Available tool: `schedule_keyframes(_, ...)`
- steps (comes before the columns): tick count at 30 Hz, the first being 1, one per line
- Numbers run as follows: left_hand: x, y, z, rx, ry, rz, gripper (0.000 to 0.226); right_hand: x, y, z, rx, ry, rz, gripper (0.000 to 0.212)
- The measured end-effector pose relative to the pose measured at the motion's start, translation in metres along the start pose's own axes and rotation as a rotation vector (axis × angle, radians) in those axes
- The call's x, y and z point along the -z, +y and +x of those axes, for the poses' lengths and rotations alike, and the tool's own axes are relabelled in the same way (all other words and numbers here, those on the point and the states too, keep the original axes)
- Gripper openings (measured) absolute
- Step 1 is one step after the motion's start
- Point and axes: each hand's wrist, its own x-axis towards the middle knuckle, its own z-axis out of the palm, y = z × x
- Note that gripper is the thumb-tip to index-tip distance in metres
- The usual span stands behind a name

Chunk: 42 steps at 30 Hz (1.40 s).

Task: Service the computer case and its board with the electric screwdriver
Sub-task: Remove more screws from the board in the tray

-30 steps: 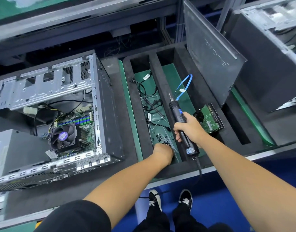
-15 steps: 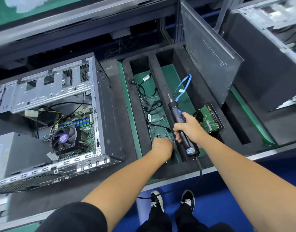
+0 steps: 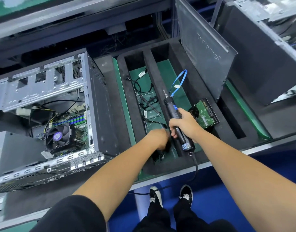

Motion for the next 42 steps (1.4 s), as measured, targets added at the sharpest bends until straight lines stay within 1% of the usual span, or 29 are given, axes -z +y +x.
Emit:
schedule_keyframes(2, -0.008, 0.002, -0.007, -0.132, -0.077, 0.011, 0.035, 0.000, -0.001, -0.001, -0.006, -0.008, -0.003, 0.035)
schedule_keyframes(3, -0.011, 0.002, -0.009, -0.167, -0.085, 0.045, 0.032, 0.000, -0.001, -0.001, -0.010, -0.006, -0.004, 0.036)
schedule_keyframes(5, -0.014, 0.003, -0.010, -0.206, -0.057, 0.124, 0.026, -0.001, -0.001, -0.001, -0.010, -0.001, -0.006, 0.038)
schedule_keyframes(8, -0.019, 0.008, -0.010, -0.285, -0.001, 0.226, 0.017, -0.001, 0.000, -0.001, -0.009, 0.000, -0.001, 0.047)
schedule_keyframes(11, -0.028, 0.012, -0.009, -0.289, 0.040, 0.280, 0.019, -0.002, 0.001, -0.001, -0.008, 0.017, -0.005, 0.066)
schedule_keyframes(13, -0.031, 0.014, -0.008, -0.269, 0.070, 0.276, 0.020, -0.003, 0.001, -0.002, 0.007, 0.022, -0.012, 0.068)
schedule_keyframes(19, -0.034, 0.017, -0.011, -0.198, 0.056, 0.198, 0.021, -0.002, 0.001, -0.002, 0.001, 0.037, -0.021, 0.065)
schedule_keyframes(20, -0.034, 0.018, -0.012, -0.181, 0.054, 0.192, 0.022, -0.002, 0.000, -0.003, 0.001, 0.034, -0.024, 0.061)
schedule_keyframes(23, -0.034, 0.019, -0.013, -0.139, 0.049, 0.166, 0.024, -0.002, 0.000, -0.002, 0.001, 0.025, -0.030, 0.034)
schedule_keyframes(26, -0.031, 0.017, -0.015, -0.108, 0.041, 0.136, 0.024, -0.002, 0.001, 0.000, 0.001, 0.026, -0.017, 0.027)
schedule_keyframes(36, -0.030, 0.017, -0.013, -0.026, 0.053, 0.015, 0.026, -0.001, 0.004, 0.004, 0.017, 0.016, -0.018, 0.025)
schedule_keyframes(39, -0.030, 0.018, -0.011, -0.025, 0.062, 0.019, 0.026, -0.001, 0.005, 0.003, 0.016, 0.010, -0.013, 0.027)
schedule_keyframes(42, -0.031, 0.021, -0.011, 0.002, 0.107, 0.029, 0.027, -0.001, 0.005, 0.003, 0.018, 0.007, -0.010, 0.027)
